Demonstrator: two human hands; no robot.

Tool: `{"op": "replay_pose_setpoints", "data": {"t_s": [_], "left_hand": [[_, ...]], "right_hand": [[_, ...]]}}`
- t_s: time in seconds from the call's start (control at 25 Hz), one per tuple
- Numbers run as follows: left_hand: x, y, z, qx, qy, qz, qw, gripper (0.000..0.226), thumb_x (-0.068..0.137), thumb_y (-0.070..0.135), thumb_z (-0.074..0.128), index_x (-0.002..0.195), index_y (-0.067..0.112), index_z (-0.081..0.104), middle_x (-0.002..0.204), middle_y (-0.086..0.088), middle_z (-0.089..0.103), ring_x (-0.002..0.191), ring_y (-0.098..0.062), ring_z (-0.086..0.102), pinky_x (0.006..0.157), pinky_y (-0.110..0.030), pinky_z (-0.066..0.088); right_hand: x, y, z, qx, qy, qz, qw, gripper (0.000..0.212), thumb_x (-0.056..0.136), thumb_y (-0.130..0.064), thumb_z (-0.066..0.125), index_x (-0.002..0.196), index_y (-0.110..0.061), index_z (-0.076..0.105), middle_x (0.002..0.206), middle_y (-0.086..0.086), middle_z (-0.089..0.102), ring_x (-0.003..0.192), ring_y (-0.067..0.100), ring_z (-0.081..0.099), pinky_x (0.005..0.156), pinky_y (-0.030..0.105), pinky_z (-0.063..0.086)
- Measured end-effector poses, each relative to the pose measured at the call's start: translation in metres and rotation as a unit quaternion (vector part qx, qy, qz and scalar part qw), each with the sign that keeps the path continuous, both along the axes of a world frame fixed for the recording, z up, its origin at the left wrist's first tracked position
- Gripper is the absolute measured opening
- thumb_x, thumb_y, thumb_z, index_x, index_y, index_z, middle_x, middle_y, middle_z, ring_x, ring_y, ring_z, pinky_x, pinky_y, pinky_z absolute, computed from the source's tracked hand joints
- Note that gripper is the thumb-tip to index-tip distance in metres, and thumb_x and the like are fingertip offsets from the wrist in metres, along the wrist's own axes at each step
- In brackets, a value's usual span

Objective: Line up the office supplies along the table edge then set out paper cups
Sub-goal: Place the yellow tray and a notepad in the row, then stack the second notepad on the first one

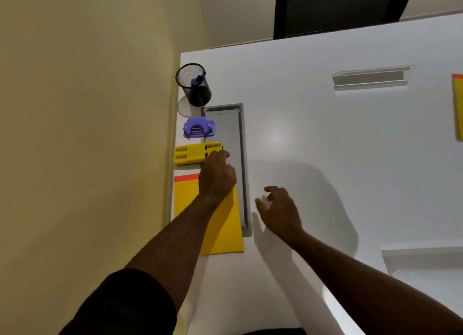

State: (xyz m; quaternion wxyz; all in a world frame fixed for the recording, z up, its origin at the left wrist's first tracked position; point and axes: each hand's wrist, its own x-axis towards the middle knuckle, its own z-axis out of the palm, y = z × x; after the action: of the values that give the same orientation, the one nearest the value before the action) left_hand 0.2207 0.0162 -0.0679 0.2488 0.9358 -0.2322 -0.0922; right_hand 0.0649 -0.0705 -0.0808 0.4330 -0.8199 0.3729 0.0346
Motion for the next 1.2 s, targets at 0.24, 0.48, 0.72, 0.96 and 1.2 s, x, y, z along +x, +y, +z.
{"op": "replay_pose_setpoints", "data": {"t_s": [0.24,0.48,0.72,0.96,1.2], "left_hand": [[-0.052,-0.096,-0.024,0.055,0.06,-0.269,0.96,0.056,0.089,0.023,0.06,0.139,0.004,0.043,0.15,-0.02,0.036,0.14,-0.035,0.033,0.113,-0.037,0.031],[-0.063,-0.164,-0.043,0.249,0.08,-0.344,0.902,0.118,0.066,0.067,0.069,0.153,0.03,-0.002,0.161,-0.008,-0.02,0.149,-0.033,-0.011,0.12,-0.05,0.012],[-0.052,-0.209,-0.032,0.328,0.105,-0.348,0.872,0.158,0.038,0.067,0.085,0.143,0.037,-0.029,0.15,-0.01,-0.043,0.141,-0.042,-0.03,0.116,-0.061,0.001],[-0.045,-0.217,-0.04,0.336,0.132,-0.343,0.867,0.166,0.027,0.074,0.081,0.129,0.042,-0.045,0.141,-0.009,-0.055,0.135,-0.043,-0.039,0.114,-0.063,-0.004],[-0.043,-0.215,-0.045,0.334,0.133,-0.342,0.868,0.169,0.014,0.085,0.071,0.125,0.044,-0.048,0.137,-0.009,-0.058,0.134,-0.045,-0.038,0.114,-0.064,-0.002]], "right_hand": [[-0.04,-0.161,0.002,-0.092,-0.024,-0.188,0.978,0.034,0.088,-0.028,0.061,0.118,-0.013,0.058,0.112,0.009,0.06,0.098,0.025,0.062,0.084,0.038,0.052],[-0.102,-0.301,0.0,-0.169,0.016,-0.288,0.942,0.042,0.088,-0.028,0.062,0.122,-0.004,0.056,0.121,0.02,0.058,0.113,0.035,0.055,0.094,0.039,0.044],[-0.15,-0.423,-0.017,-0.171,0.072,-0.375,0.908,0.063,0.08,-0.039,0.071,0.127,-0.002,0.05,0.131,0.023,0.05,0.122,0.04,0.049,0.1,0.044,0.041],[-0.18,-0.517,-0.024,-0.122,0.144,-0.436,0.88,0.097,0.068,-0.056,0.076,0.135,0.0,0.035,0.14,0.021,0.043,0.131,0.039,0.04,0.104,0.046,0.037],[-0.176,-0.545,-0.02,-0.134,0.255,-0.387,0.876,0.118,0.059,-0.063,0.079,0.14,0.0,0.022,0.143,0.024,0.034,0.134,0.039,0.033,0.105,0.051,0.034]]}}
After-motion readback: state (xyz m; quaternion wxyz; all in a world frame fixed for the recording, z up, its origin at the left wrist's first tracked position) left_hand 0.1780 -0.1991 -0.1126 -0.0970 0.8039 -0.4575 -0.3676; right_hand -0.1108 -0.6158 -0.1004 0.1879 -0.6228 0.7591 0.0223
